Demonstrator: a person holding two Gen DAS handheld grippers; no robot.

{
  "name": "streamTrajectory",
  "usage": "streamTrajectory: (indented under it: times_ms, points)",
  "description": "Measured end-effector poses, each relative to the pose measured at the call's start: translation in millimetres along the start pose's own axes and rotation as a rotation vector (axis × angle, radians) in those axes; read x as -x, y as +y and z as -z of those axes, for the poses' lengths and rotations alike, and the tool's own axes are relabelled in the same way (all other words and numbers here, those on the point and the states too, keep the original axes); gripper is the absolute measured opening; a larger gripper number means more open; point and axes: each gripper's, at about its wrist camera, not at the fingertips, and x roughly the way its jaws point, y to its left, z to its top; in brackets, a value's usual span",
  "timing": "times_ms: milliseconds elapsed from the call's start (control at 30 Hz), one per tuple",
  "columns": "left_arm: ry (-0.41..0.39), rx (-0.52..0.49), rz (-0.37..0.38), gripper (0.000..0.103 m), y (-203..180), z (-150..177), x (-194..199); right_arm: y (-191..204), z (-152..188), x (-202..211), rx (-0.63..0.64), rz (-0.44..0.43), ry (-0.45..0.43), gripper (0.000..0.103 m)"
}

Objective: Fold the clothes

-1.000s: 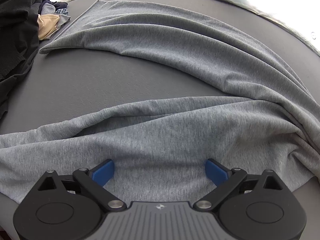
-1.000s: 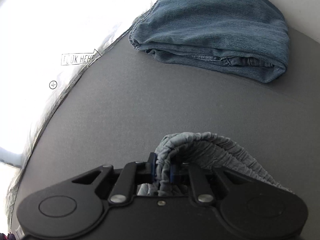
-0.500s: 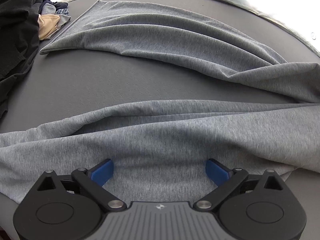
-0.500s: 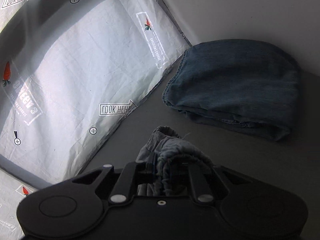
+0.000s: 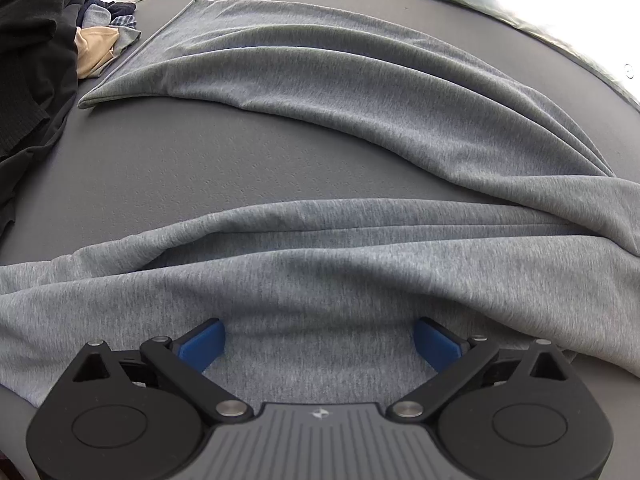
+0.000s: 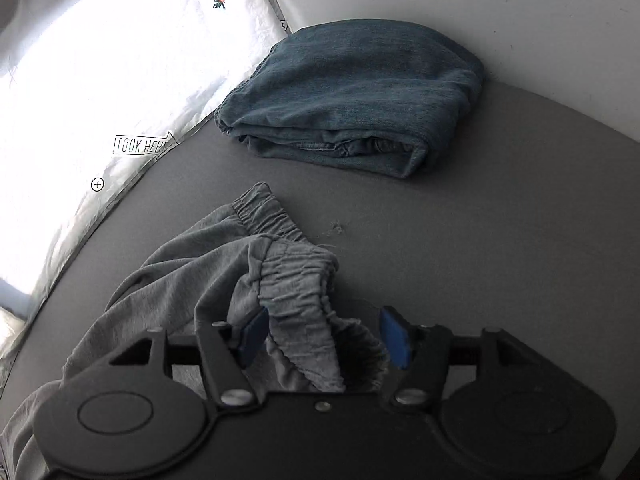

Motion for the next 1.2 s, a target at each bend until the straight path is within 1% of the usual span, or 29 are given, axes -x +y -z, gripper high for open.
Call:
streamTrajectory:
  times_ms: [100, 167, 267, 367, 433, 467, 500, 533, 567, 633, 667, 733, 800, 867, 900, 967, 1033, 1067, 1100, 1167, 1200]
  points:
    - [-0.003, 0.003, -0.001, 0.101, 0.0, 1.1, -0.1, -7.4, 14.8, -3.2, -0.015, -0.012, 0.043, 0.064]
    - [-0.005, 0.004, -0.001, 0.102, 0.2, 1.7, -0.1, -6.1, 23.8, -6.1, 0.007, 0.001, 0.055, 0.064]
    - [-0.008, 0.005, -0.001, 0.102, 0.3, 2.5, -0.3, 1.1, 31.7, -13.2, 0.061, 0.03, 0.046, 0.065]
    - [-0.012, 0.006, -0.001, 0.103, 0.4, 3.5, -0.5, 3.0, 32.5, -25.6, 0.049, 0.044, 0.039, 0.067]
    - [-0.015, 0.006, 0.0, 0.103, 0.7, 4.1, -0.6, 4.9, 32.3, -28.6, 0.037, 0.042, 0.021, 0.07]
    - [-0.017, 0.007, 0.0, 0.103, 0.8, 4.4, -0.6, 5.9, 32.1, -29.9, 0.034, 0.039, 0.012, 0.069]
    - [-0.02, 0.008, -0.001, 0.103, 0.4, 4.8, -0.4, 6.8, 31.8, -30.5, 0.035, 0.034, 0.005, 0.066]
    - [-0.023, 0.009, -0.001, 0.103, 0.2, 5.1, -0.3, 7.0, 31.4, -30.7, 0.033, 0.031, 0.002, 0.053]
    - [-0.025, 0.009, -0.001, 0.103, 0.2, 5.4, -0.2, 6.3, 30.5, -30.6, 0.025, 0.025, 0.002, 0.032]
    - [-0.028, 0.009, -0.001, 0.103, 0.3, 6.0, 0.1, 3.2, 26.8, -28.1, -0.004, -0.002, 0.004, 0.012]
    - [-0.028, 0.009, 0.0, 0.103, 0.4, 6.0, 0.1, 2.0, 24.2, -25.4, -0.016, -0.008, -0.001, 0.012]
    - [-0.023, 0.005, 0.003, 0.103, 1.1, 5.2, -0.1, 1.6, 15.1, -11.5, -0.009, 0.003, -0.043, 0.011]
    - [-0.008, -0.002, 0.011, 0.103, 2.7, 4.0, 0.2, -2.8, 0.0, 11.9, -0.023, -0.009, -0.11, 0.01]
    - [0.017, -0.012, 0.022, 0.103, 4.9, 2.3, 0.6, -14.4, -20.0, 40.8, -0.09, -0.056, -0.178, 0.01]
    - [0.032, -0.017, 0.029, 0.103, 6.3, 2.0, 1.1, -19.8, -29.5, 54.3, -0.11, -0.06, -0.213, 0.01]
    - [0.051, -0.028, 0.051, 0.103, 9.6, 3.3, 3.1, -30.0, -47.1, 77.2, -0.125, -0.05, -0.276, 0.01]
    - [0.06, -0.035, 0.074, 0.103, 12.9, 6.2, 6.0, -38.6, -56.4, 87.0, -0.113, -0.025, -0.302, 0.01]
    - [0.063, -0.038, 0.08, 0.103, 13.9, 8.1, 6.9, -41.2, -57.7, 85.9, -0.095, 0.011, -0.301, 0.01]
    - [0.066, -0.046, 0.079, 0.103, 14.2, 10.4, 7.5, -42.3, -56.9, 79.4, -0.065, 0.069, -0.279, 0.01]
    - [0.068, -0.068, 0.051, 0.103, 12.6, 15.0, 8.5, -43.8, -48.5, 58.8, -0.019, 0.167, -0.193, 0.01]
    - [0.07, -0.084, 0.04, 0.103, 11.9, 17.6, 9.1, -45.3, -41.8, 47.5, -0.01, 0.202, -0.145, 0.01]
